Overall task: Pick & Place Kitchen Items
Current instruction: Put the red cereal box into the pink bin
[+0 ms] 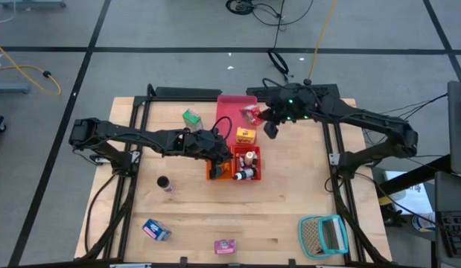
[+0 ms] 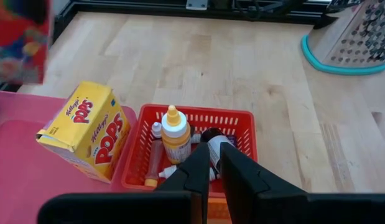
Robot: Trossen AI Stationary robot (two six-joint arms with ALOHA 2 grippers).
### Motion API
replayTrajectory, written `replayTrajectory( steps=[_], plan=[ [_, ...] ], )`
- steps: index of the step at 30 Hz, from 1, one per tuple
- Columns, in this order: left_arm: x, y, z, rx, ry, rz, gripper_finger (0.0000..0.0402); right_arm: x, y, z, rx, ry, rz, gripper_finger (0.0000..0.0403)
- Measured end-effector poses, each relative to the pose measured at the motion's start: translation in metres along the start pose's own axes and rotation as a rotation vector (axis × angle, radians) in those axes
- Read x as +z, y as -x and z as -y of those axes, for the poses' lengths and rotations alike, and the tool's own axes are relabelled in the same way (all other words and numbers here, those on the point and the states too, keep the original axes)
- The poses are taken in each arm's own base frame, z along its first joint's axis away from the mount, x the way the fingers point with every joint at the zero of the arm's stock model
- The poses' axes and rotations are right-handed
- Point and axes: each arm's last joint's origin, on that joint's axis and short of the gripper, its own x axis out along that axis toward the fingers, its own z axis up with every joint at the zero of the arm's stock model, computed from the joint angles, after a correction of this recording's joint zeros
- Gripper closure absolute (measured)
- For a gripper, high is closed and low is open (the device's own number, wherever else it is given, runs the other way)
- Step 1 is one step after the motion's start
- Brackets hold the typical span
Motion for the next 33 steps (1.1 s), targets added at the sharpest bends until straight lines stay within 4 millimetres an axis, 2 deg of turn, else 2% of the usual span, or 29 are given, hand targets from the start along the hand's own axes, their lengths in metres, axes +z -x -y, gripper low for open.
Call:
replayTrajectory(
  steps=[12,18,21,30,33],
  plan=[
    [0.000,0.000,0.000,-0.001,-0.006,0.005,0.0360,-0.006,-0.054,0.032,-0.078,-0.045,-0.087,0.0401],
    [0.000,0.000,0.000,-0.001,-0.010,0.005,0.0360,-0.010,-0.071,0.043,-0.098,-0.072,-0.111,0.0401],
    [0.000,0.000,0.000,-0.001,-0.010,0.005,0.0360,-0.012,-0.076,0.044,-0.093,-0.070,-0.122,0.0401],
    [0.000,0.000,0.001,-0.003,-0.010,0.005,0.0360,-0.012,-0.077,0.044,-0.049,-0.077,-0.115,0.0401],
    [0.000,0.000,0.002,-0.006,-0.012,0.005,0.0360,-0.019,-0.081,0.046,-0.049,-0.073,-0.114,0.0401]
  ],
)
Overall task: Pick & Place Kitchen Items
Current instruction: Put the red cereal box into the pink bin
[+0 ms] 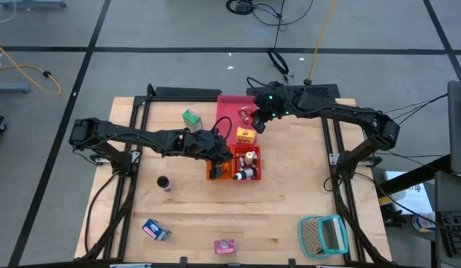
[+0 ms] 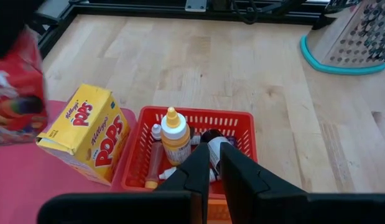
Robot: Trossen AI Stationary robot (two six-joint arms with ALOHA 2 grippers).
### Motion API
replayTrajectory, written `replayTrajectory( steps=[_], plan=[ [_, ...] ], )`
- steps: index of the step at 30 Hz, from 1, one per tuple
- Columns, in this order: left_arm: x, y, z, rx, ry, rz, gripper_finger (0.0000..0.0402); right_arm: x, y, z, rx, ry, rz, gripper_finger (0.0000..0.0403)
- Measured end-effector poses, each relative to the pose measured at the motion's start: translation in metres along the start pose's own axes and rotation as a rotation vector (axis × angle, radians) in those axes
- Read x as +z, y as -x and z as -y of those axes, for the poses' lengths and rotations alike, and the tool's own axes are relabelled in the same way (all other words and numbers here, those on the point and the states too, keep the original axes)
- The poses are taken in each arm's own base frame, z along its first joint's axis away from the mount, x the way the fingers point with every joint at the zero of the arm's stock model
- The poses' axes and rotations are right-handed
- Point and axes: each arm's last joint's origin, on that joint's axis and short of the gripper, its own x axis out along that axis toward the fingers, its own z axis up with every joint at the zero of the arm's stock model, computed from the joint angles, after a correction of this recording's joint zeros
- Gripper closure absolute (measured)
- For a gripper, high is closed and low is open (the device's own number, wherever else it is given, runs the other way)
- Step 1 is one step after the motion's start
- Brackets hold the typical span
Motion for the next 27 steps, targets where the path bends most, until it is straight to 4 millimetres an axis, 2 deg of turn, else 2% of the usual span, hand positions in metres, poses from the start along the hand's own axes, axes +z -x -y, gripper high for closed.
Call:
replayTrajectory(
  steps=[4,14,23,27],
  plan=[
    [0.000,0.000,0.002,-0.004,-0.003,0.001,0.0360,-0.017,-0.012,0.006,0.039,-0.024,-0.017,0.0401],
    [0.000,0.000,0.002,-0.004,-0.003,0.002,0.0360,-0.040,-0.025,0.015,0.034,-0.056,-0.012,0.0401],
    [0.002,0.000,0.002,-0.005,-0.001,0.022,0.0360,-0.046,-0.029,0.017,0.051,-0.049,0.002,0.0399],
    [0.002,0.000,0.002,-0.005,-0.019,0.022,0.0360,-0.046,-0.029,0.017,0.051,-0.040,0.002,0.0379]
  ],
)
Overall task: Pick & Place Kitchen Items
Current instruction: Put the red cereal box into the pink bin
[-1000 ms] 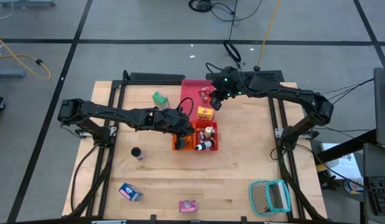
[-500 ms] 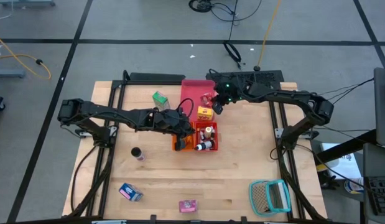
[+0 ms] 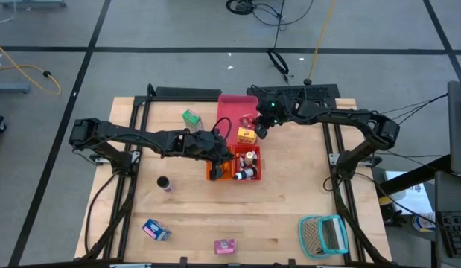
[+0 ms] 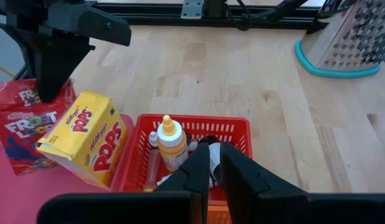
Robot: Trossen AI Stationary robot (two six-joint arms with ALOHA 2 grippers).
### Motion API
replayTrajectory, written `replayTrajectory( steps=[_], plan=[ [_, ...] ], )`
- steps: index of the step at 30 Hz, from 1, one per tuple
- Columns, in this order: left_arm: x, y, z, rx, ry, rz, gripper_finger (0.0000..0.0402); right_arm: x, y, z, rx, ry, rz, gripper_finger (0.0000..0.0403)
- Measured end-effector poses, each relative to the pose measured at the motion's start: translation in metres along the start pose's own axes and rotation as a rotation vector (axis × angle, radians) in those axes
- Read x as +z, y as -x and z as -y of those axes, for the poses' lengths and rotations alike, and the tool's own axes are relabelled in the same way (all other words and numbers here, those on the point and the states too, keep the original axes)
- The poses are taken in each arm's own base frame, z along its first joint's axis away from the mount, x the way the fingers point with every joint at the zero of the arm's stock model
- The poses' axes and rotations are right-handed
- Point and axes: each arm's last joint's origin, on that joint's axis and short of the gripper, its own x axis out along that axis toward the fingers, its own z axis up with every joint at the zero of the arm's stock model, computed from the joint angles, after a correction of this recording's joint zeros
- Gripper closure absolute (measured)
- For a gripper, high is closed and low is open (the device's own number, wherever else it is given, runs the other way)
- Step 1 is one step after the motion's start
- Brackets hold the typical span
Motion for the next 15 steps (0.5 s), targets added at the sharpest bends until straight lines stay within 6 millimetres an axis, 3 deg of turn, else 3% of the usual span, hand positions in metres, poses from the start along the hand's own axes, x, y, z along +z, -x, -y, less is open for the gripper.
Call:
replayTrajectory(
  steps=[9,15],
  plan=[
    [-0.0004,0.0000,0.0000,0.000,-0.008,-0.004,0.0360,0.0016,0.0001,0.0003,-0.007,0.013,0.016,0.0297],
    [-0.0006,0.0000,-0.0003,0.003,-0.013,-0.006,0.0360,0.0034,0.0001,0.0000,-0.004,0.016,0.034,0.0273]
  ],
)
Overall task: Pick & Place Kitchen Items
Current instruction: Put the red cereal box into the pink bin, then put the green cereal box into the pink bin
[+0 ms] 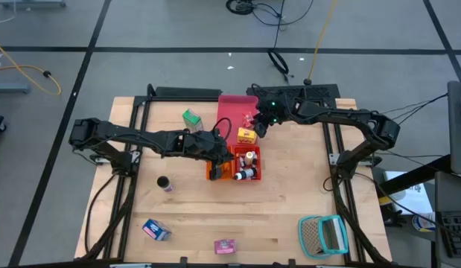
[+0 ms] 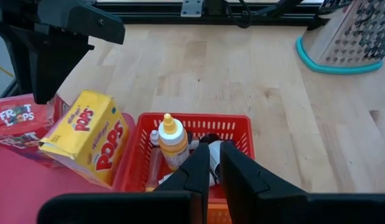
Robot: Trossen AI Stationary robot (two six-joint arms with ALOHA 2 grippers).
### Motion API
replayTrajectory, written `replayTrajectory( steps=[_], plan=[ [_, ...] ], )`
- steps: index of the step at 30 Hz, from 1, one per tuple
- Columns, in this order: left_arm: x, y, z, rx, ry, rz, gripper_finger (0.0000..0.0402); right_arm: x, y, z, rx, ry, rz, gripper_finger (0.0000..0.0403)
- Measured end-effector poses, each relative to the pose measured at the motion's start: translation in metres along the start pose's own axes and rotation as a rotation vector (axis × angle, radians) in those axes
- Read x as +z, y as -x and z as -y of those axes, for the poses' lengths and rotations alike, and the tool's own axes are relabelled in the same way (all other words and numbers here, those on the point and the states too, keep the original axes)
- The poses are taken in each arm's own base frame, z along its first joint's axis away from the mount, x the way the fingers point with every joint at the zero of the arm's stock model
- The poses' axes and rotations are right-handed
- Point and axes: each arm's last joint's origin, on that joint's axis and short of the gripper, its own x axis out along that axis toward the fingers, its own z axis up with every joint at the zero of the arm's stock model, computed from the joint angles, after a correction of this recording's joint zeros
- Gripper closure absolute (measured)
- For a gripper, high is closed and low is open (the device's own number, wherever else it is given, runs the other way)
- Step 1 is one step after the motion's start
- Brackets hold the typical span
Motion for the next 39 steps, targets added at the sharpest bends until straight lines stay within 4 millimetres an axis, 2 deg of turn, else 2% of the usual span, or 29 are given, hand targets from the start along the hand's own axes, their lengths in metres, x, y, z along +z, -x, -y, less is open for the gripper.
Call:
replayTrajectory(
  steps=[18,22,27,31,34,39],
  plan=[
    [-0.012,0.002,-0.021,0.392,-0.013,-0.120,0.0360,0.004,0.005,0.003,-0.006,0.023,0.036,0.0271],
    [-0.016,0.004,-0.028,0.442,-0.092,-0.182,0.0360,0.009,0.017,0.002,-0.007,0.031,0.071,0.0271],
    [-0.028,0.008,-0.037,0.488,-0.348,-0.381,0.0360,0.016,0.038,-0.003,-0.003,0.039,0.123,0.0270],
    [-0.037,0.015,-0.053,0.597,-0.387,-0.515,0.0358,0.016,0.052,-0.009,0.007,0.050,0.138,0.0270],
    [-0.039,0.022,-0.066,0.582,-0.324,-0.536,0.0337,0.013,0.058,-0.011,0.013,0.054,0.146,0.0271],
    [-0.044,0.025,-0.083,0.608,-0.320,-0.602,0.0262,0.004,0.059,-0.010,0.009,0.051,0.132,0.0271]
  ],
)
